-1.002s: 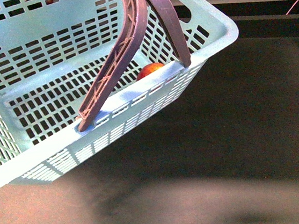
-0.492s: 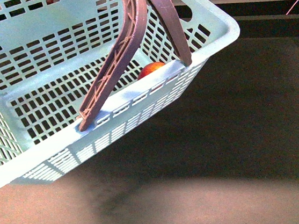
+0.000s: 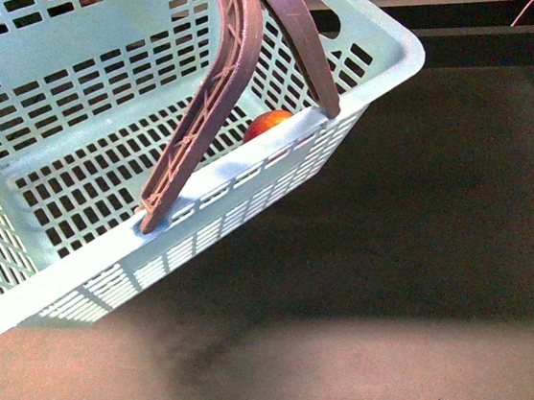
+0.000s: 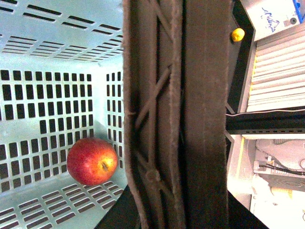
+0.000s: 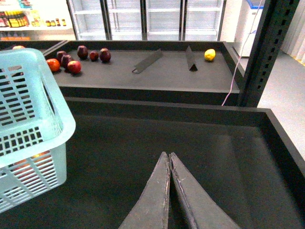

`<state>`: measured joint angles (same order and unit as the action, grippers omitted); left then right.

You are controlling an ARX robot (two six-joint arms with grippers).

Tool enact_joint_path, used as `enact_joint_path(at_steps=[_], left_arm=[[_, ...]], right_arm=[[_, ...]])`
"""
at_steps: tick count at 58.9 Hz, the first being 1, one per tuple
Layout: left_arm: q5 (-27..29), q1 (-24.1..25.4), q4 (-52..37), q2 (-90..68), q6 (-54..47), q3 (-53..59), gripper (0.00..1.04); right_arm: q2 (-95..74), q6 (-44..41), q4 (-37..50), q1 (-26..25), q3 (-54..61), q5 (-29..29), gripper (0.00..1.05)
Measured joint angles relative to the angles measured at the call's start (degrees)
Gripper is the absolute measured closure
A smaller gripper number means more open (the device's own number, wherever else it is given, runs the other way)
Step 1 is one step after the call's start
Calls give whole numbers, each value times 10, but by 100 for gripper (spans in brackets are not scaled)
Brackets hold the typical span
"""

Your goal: Pick apple with right arm and hold basket with left

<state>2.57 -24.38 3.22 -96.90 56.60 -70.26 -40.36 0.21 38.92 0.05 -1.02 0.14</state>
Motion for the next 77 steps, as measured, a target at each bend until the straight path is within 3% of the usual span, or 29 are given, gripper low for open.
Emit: enact_joint_path(at_steps=[36,71,77], left_arm=[[0,0,0,0,0,0,89],[0,0,0,0,0,0,89],[-1,0,0,0,0,0,89]], right_arm=[[199,0,-185,0,0,0,103],[302,0,-288,0,0,0,103],[388,0,-383,0,0,-1,103]])
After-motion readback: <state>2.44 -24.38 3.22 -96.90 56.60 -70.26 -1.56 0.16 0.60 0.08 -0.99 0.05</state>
